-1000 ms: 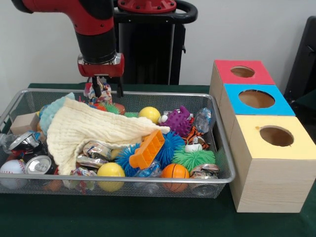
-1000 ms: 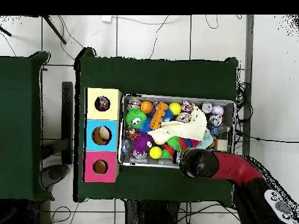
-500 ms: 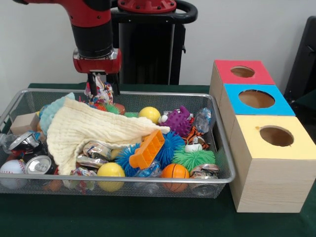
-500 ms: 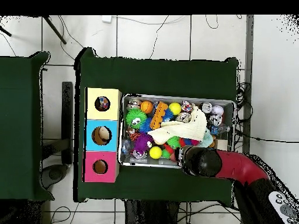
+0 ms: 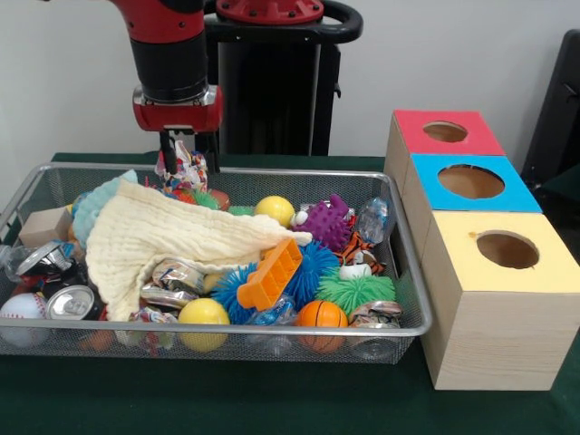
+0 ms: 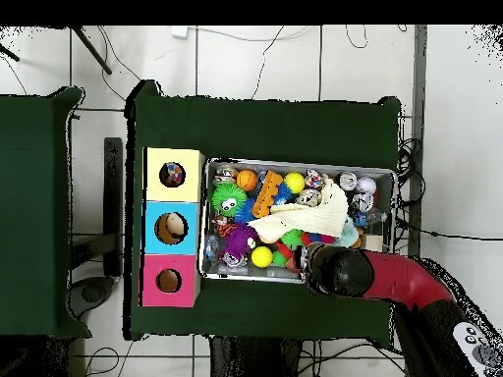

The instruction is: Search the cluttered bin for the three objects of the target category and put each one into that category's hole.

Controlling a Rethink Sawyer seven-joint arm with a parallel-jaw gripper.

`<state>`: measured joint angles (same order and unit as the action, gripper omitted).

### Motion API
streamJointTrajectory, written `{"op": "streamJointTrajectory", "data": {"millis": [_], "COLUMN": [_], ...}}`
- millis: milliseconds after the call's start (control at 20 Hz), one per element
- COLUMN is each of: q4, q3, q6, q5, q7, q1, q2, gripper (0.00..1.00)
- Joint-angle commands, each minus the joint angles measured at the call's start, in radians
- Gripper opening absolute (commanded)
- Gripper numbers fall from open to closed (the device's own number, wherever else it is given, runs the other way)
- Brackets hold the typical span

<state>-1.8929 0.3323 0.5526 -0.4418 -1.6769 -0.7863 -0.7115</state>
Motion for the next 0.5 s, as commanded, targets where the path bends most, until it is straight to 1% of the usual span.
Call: {"op": "streamJointTrajectory", "data": {"millis": [50,150,350,500], "q4": [0.016,0.018,0.041,0.071], "q3": [0.054,0.047,0.010,-0.011], "q6": [-0.019,-0.020,-0.017,-0.013], "q5": [-0.043,-0.055,-0.094,-0.123], "q7": [0.045,0.052,0.046,0.039], "q1": [-0.012,-0.016,0.006,0.023], "q2": [0.050,0.050,0.040,0.062], "gripper": [1.00,1.00,1.00,1.00]}}
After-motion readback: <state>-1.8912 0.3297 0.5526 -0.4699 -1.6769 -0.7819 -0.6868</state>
